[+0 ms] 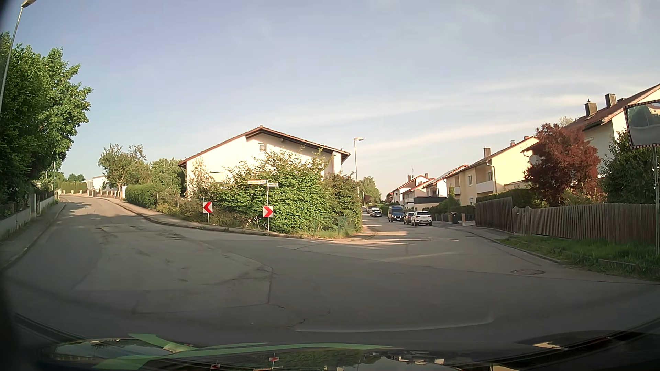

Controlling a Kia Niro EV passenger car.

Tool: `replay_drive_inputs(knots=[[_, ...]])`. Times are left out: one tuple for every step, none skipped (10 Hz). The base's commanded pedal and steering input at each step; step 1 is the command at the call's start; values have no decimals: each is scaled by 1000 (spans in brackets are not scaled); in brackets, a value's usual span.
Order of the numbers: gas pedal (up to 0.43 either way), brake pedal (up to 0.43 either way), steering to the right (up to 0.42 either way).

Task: Follow the waypoints while adhering to traffic rules and regulations

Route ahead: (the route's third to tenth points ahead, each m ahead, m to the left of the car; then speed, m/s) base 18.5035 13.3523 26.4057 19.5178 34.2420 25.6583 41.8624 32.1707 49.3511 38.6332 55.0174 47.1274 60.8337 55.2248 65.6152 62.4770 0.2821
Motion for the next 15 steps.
replay_drive_inputs(knots=[[79, 0, -380], [138, 0, -384], [157, 0, -382], [189, 0, -377], [209, 0, -371], [228, 0, -364], [260, 0, -357], [268, 0, -349], [280, 0, -338], [287, 0, -328], [311, 0, -323], [319, 0, -312], [319, 0, -305], [331, 0, -300], [331, 0, -297]])
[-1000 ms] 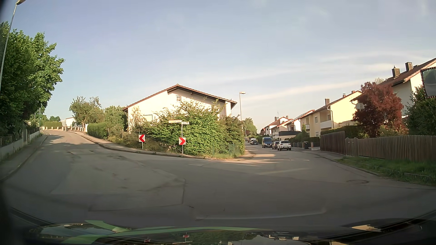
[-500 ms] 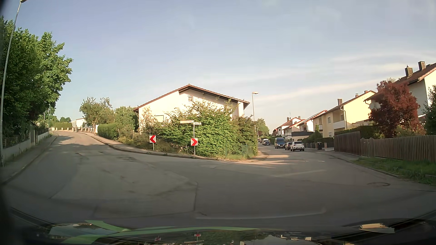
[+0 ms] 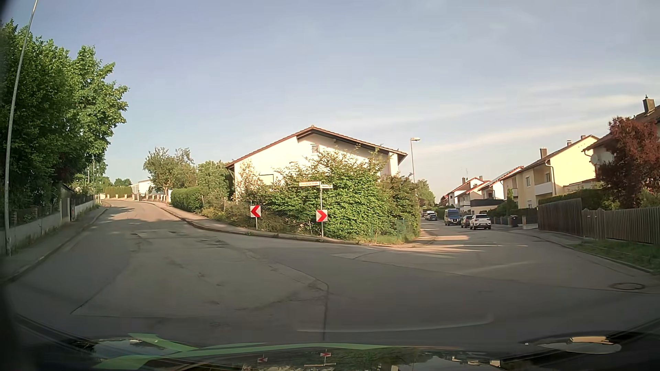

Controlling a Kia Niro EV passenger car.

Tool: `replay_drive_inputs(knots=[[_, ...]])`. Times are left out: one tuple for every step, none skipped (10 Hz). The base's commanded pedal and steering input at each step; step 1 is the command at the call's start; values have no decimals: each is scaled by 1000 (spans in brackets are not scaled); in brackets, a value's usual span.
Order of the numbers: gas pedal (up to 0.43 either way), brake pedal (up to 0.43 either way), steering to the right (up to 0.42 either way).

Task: Follow the waypoints while adhering to traffic rules and regulations

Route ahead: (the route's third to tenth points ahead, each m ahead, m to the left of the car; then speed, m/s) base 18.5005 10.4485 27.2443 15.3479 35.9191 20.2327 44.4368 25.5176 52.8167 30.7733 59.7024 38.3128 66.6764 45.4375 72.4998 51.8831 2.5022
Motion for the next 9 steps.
replay_drive_inputs(knots=[[331, 0, -297], [331, 0, -298], [331, 0, -298], [331, 0, -299], [331, 0, -298], [331, 0, -296], [331, 0, -292], [331, 0, -286], [331, 0, -282]])
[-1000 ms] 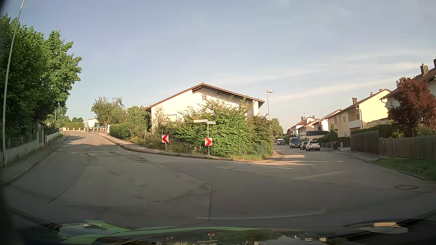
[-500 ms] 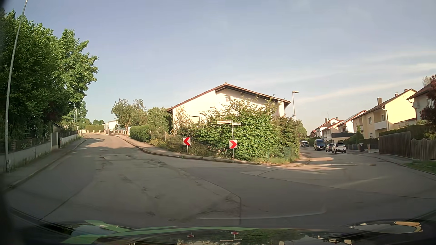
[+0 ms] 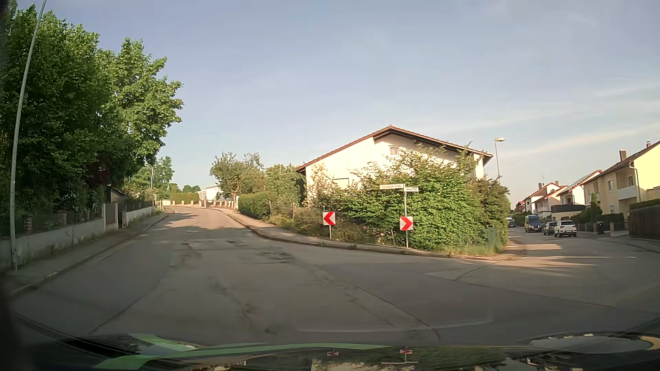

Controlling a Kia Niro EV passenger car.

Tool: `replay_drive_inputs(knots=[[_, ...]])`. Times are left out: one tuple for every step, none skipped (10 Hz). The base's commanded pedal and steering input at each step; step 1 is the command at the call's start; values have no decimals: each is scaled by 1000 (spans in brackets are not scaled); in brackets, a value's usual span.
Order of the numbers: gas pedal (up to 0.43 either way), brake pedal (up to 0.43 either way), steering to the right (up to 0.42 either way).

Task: Follow the waypoints while adhering to traffic rules and regulations

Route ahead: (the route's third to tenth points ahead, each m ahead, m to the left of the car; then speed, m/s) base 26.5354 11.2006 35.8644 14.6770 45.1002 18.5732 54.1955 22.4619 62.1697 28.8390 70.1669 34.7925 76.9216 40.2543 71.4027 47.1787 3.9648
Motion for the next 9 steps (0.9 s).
replay_drive_inputs(knots=[[331, 0, -278], [331, 0, -271], [331, 0, -260], [331, 0, -238], [331, 0, -216], [319, 0, -197], [319, 0, -187], [319, 0, -171], [311, 0, -164]])
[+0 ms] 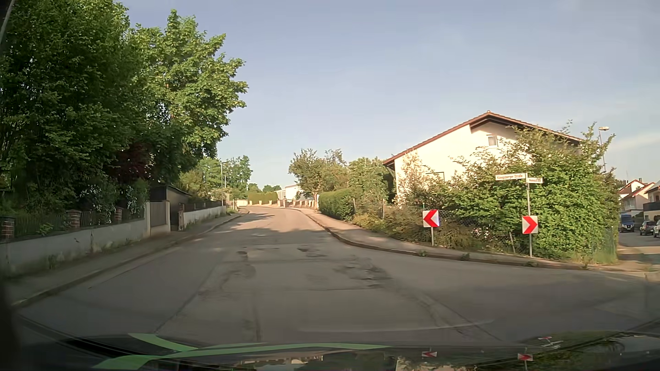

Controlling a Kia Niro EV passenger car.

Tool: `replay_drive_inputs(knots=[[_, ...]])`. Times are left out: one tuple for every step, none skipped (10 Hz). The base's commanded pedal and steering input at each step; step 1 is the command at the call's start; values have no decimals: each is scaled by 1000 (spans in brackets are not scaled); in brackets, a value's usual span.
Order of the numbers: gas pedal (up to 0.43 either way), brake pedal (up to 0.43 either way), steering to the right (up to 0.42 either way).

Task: Follow the waypoints while adhering to traffic rules and regulations

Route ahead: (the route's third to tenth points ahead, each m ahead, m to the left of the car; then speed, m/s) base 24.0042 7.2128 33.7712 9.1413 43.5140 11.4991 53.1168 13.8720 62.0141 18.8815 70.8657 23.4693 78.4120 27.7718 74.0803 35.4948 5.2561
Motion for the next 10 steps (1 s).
replay_drive_inputs(knots=[[268, 0, -160], [268, 0, -158], [268, 0, -143], [240, 0, -101], [209, 0, -65], [169, 0, -37], [138, 0, -24], [138, 0, -23], [138, 0, -23], [138, 0, -25]])
